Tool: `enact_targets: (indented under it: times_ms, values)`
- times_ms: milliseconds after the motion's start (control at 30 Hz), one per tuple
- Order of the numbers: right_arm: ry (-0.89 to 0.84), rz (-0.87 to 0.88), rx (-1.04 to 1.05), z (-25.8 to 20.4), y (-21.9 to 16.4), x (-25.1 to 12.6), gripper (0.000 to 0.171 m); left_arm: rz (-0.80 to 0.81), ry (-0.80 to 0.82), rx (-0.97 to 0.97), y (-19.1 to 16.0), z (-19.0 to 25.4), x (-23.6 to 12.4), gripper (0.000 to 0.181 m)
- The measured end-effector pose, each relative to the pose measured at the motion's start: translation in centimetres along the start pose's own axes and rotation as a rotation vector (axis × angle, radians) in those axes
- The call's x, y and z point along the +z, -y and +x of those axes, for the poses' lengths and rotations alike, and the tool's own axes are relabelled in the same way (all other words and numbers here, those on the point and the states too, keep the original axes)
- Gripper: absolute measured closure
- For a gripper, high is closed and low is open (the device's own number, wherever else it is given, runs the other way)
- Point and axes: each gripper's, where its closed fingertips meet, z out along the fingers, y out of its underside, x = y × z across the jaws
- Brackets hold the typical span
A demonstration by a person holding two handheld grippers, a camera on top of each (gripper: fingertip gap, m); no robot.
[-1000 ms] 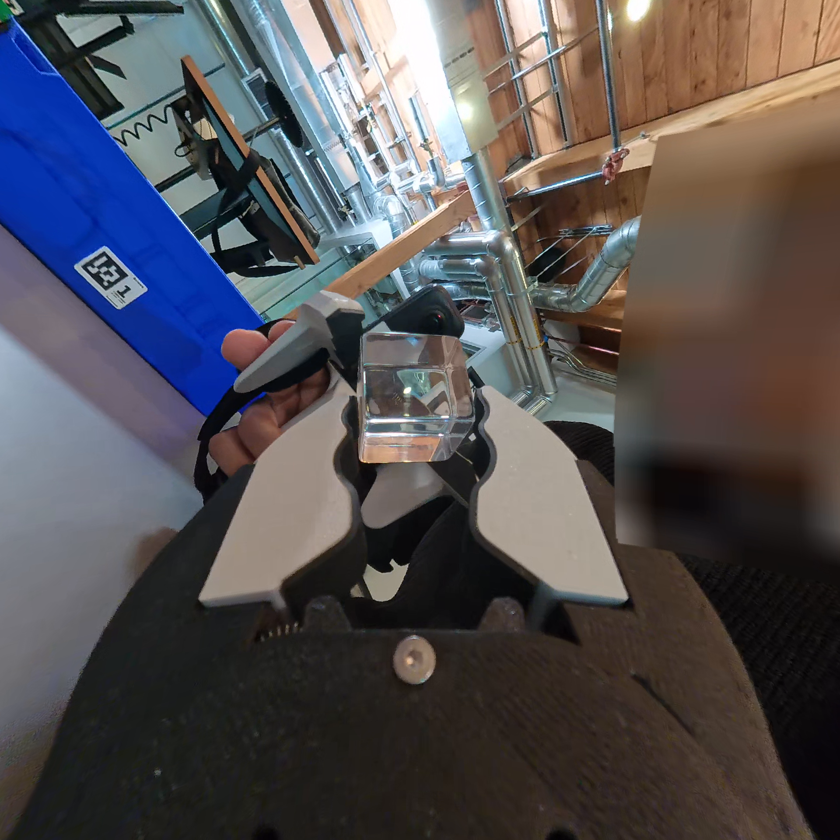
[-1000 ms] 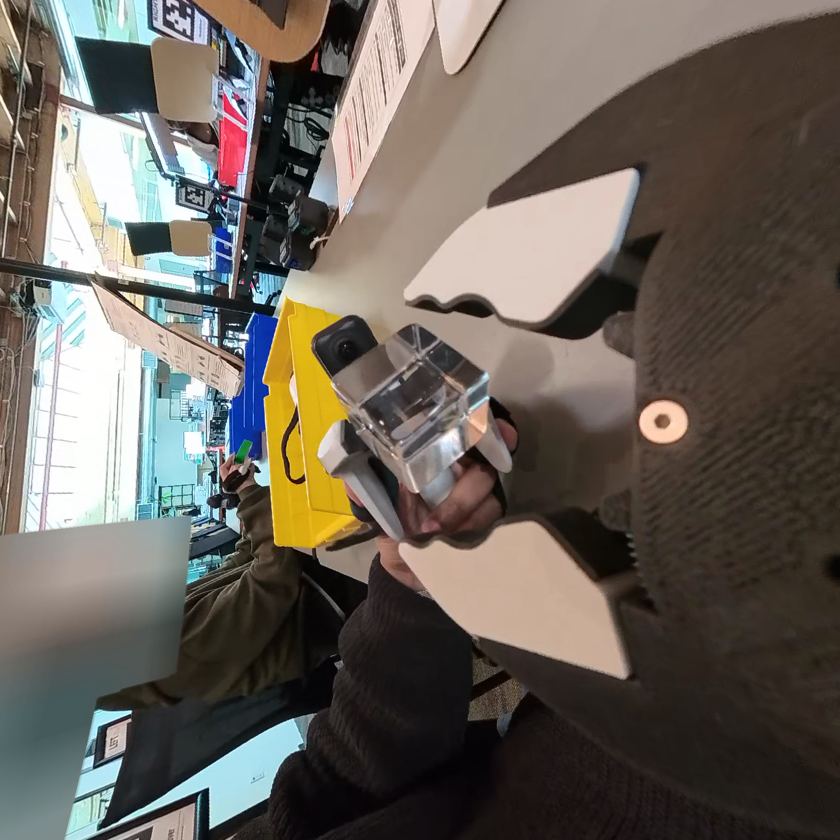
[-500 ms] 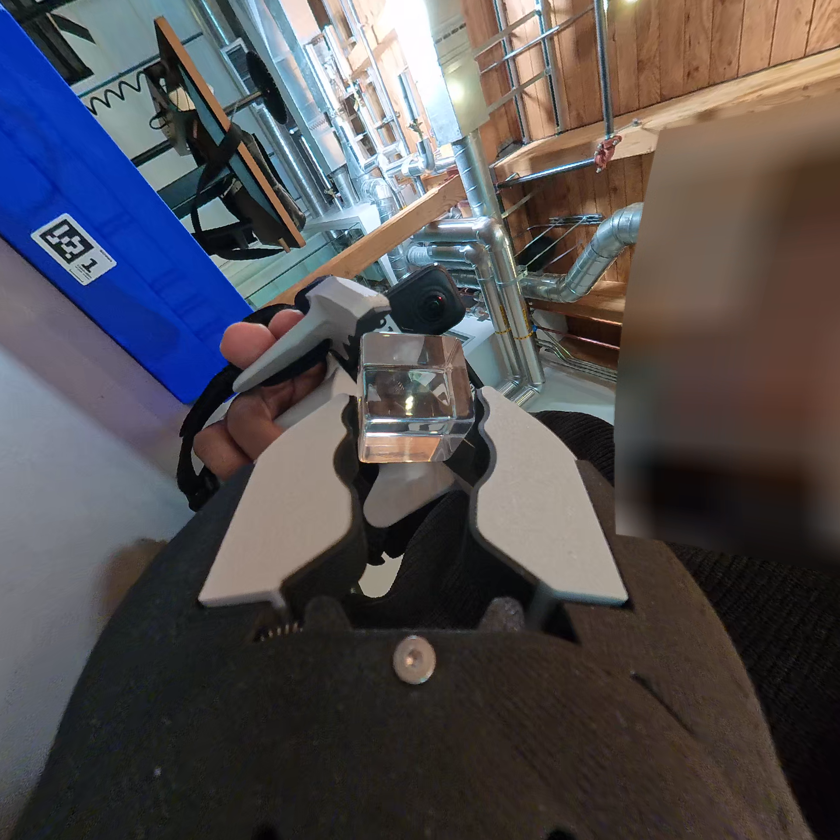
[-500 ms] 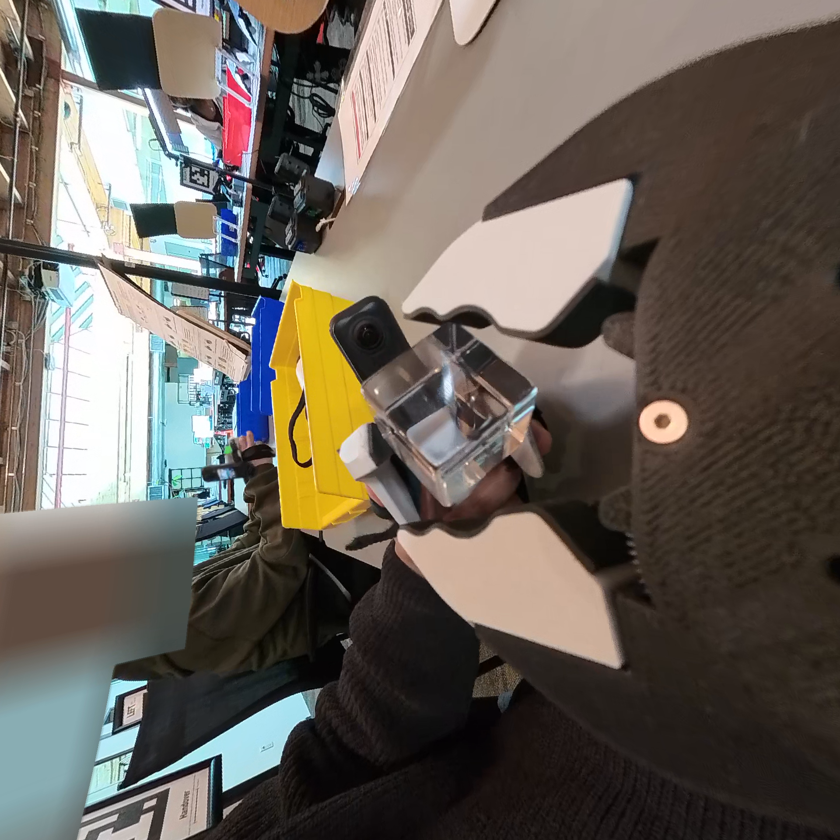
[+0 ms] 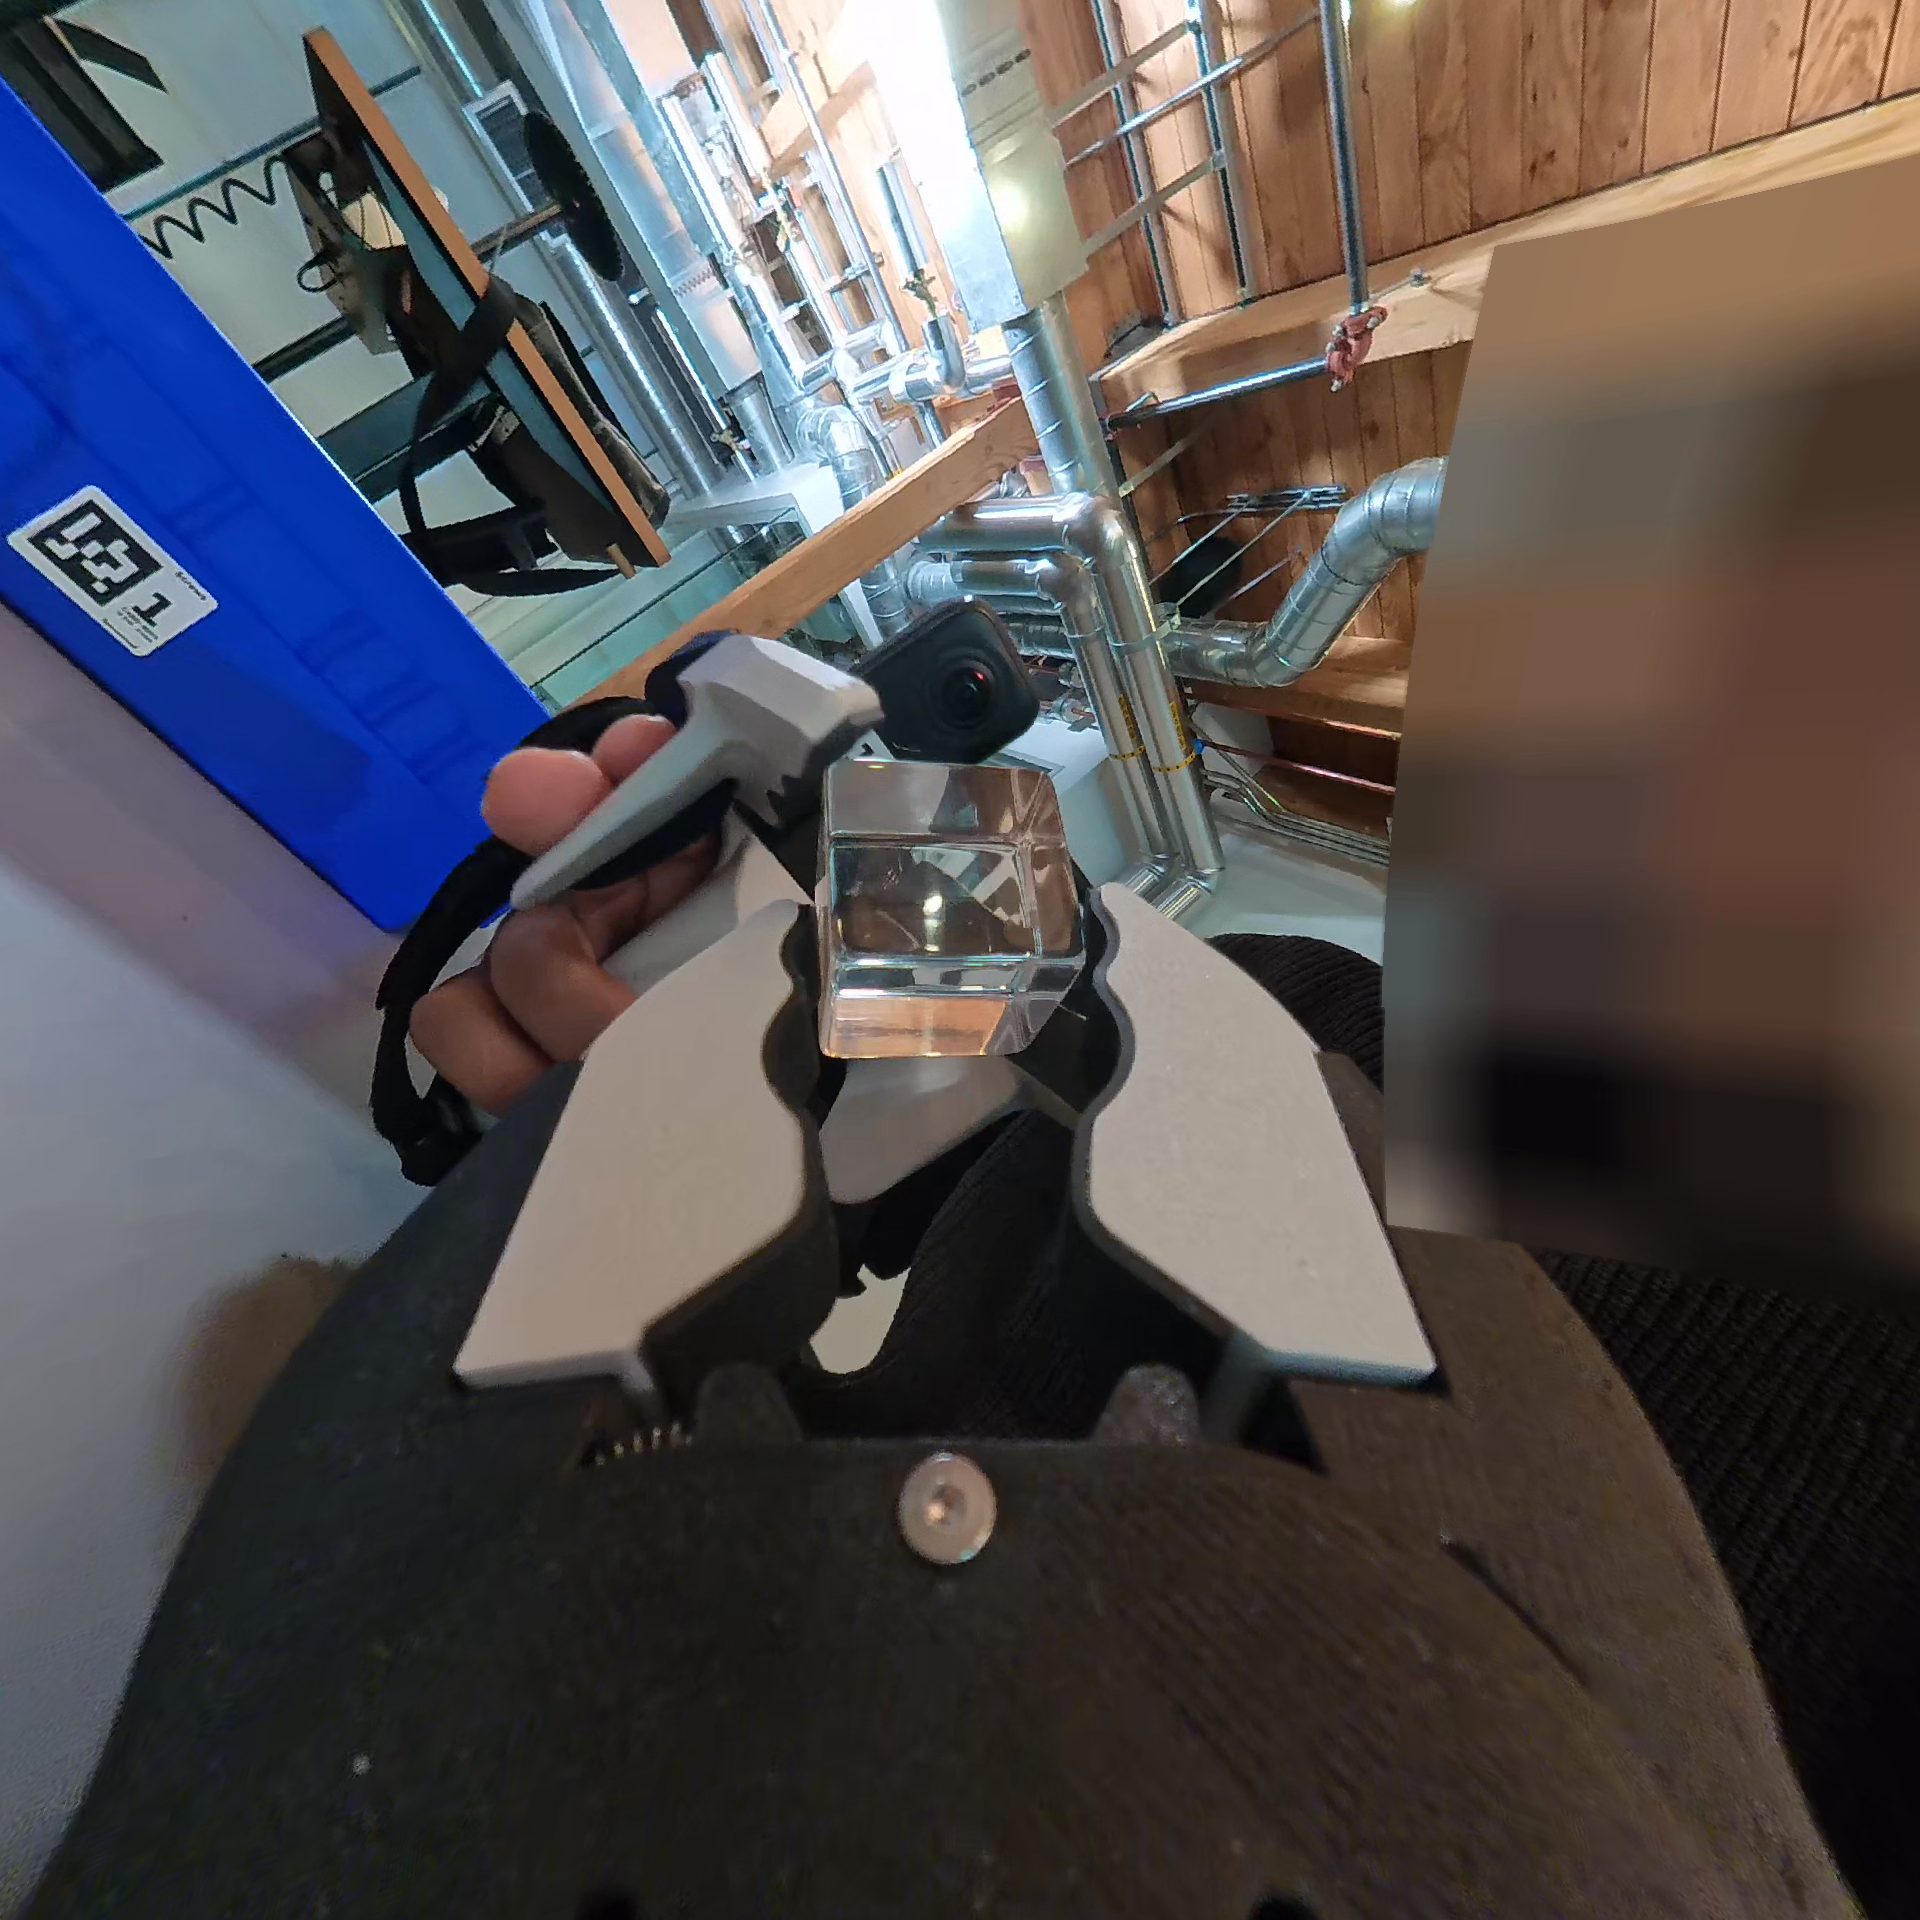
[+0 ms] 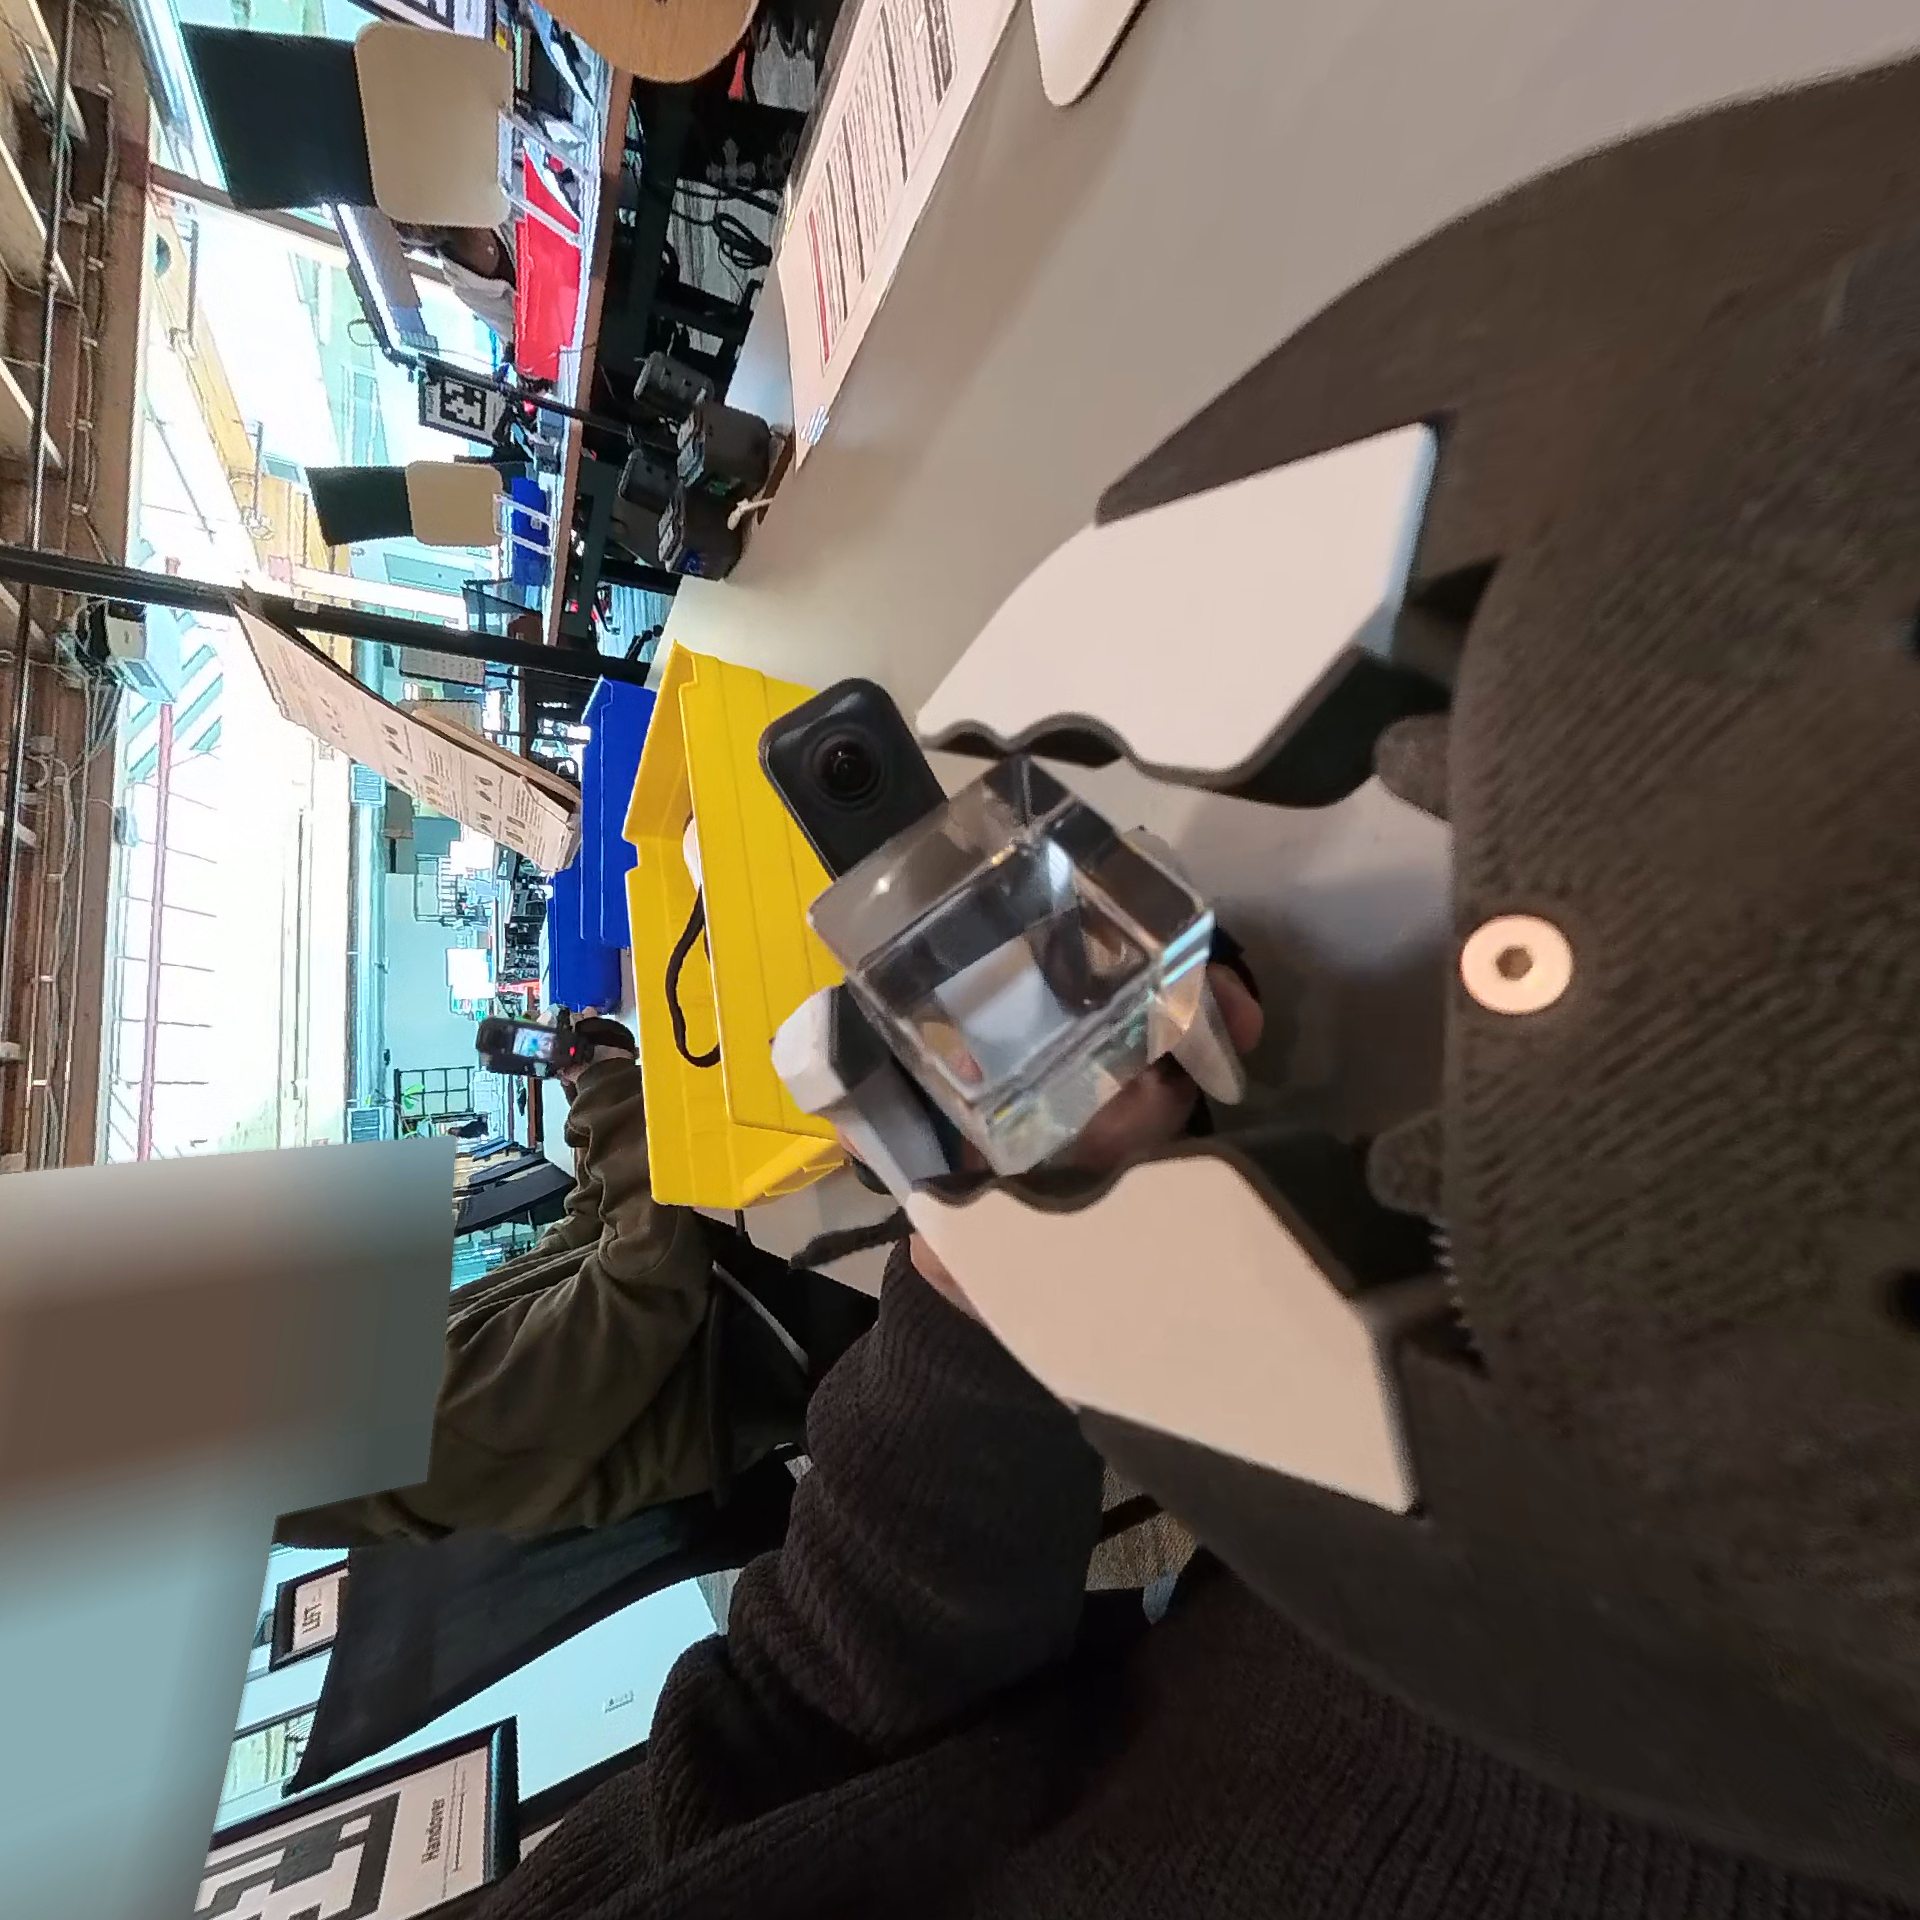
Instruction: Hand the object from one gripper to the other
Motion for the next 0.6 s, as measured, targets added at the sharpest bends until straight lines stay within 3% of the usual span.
enact_targets:
  times_ms: [300,500,600]
  values:
    - [-0.044,-0.028,-0.056,0.2,0.1,0.0,0.097,0.033,-0.020,-0.019,0.3,0.2,0.0,0.132]
    - [-0.141,-0.078,-0.068,1.7,-0.2,-0.3,0.097,0.179,0.062,-0.049,2.3,-1.2,-1.1,0.091]
    - [-0.119,-0.039,0.026,2.0,0.1,-0.5,0.097,0.244,0.153,-0.010,3.4,-2.1,-2.1,0.075]
